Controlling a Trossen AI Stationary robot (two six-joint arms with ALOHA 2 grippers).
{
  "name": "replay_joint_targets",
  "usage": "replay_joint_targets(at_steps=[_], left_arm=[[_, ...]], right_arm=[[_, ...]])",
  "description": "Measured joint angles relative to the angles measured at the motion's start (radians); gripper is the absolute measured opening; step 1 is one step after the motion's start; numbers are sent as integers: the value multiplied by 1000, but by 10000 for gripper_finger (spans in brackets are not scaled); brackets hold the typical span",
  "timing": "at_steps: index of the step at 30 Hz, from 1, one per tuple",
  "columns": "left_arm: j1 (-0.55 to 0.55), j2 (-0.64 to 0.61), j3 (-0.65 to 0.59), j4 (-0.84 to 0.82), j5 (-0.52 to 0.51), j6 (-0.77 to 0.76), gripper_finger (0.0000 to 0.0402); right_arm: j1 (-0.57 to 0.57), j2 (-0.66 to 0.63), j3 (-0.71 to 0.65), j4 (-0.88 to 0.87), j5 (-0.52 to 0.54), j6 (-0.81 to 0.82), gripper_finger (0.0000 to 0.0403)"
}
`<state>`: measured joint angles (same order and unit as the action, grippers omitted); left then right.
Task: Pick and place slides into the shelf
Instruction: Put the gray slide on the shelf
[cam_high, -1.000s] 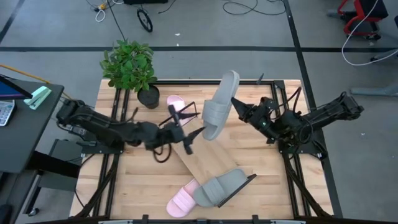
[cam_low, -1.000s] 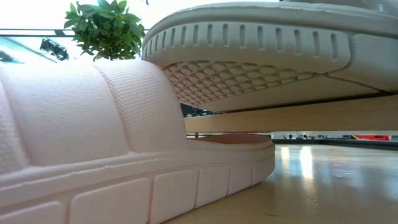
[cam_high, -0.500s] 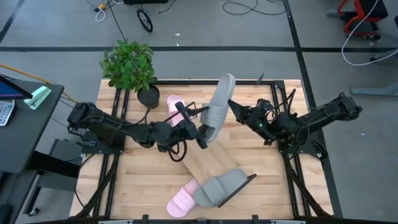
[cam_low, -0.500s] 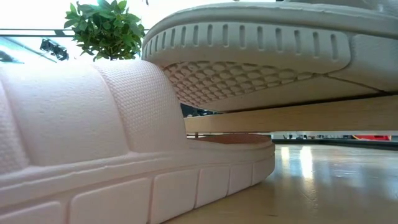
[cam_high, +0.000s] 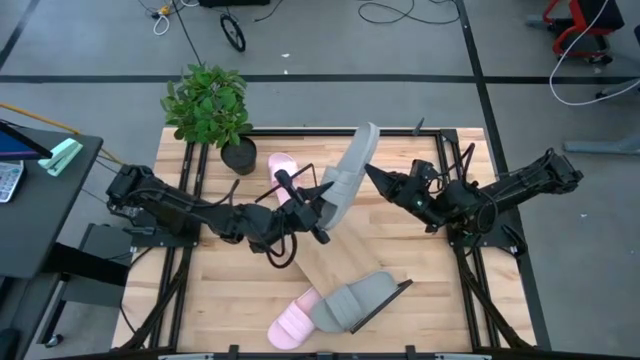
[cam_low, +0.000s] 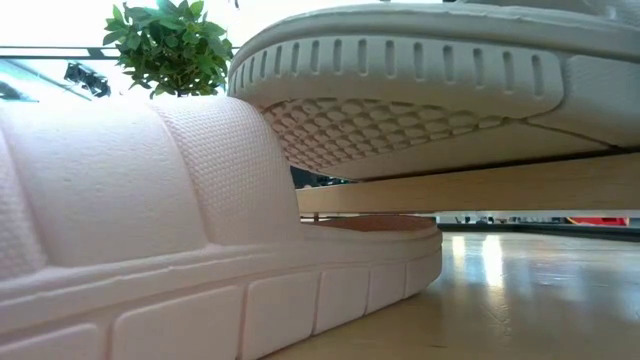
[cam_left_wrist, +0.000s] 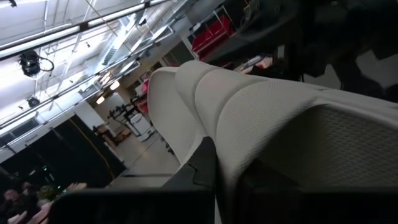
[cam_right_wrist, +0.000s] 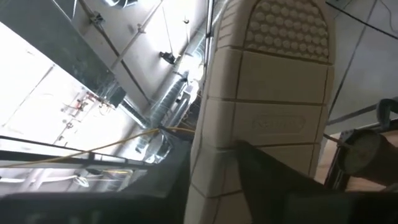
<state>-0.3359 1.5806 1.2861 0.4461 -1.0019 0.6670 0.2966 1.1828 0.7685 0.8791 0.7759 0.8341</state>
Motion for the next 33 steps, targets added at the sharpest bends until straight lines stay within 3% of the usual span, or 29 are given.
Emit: replay_joint_targets(at_steps=[9, 14, 18, 24, 28, 33], left_arm=[[-3, 0, 0, -58, -16, 0, 13], [-17, 0, -2, -83, -32, 0, 13], [-31, -1, -2, -106, -32, -3, 13], [-37, -4, -2, -213, -29, -88, 13], [-40, -6, -2, -283, 48, -163, 13], [-60, -6, -2, -400, 146, -161, 13]], right_arm=[[1, -28, -1, -41, -2, -75, 233], [1, -134, 0, -270, -1, -48, 257], [15, -236, 0, -504, -37, -35, 256], [41, -349, 0, -730, -181, -105, 237], [56, -390, 0, -875, -292, -136, 223], [62, -407, 0, -986, -314, -96, 206]])
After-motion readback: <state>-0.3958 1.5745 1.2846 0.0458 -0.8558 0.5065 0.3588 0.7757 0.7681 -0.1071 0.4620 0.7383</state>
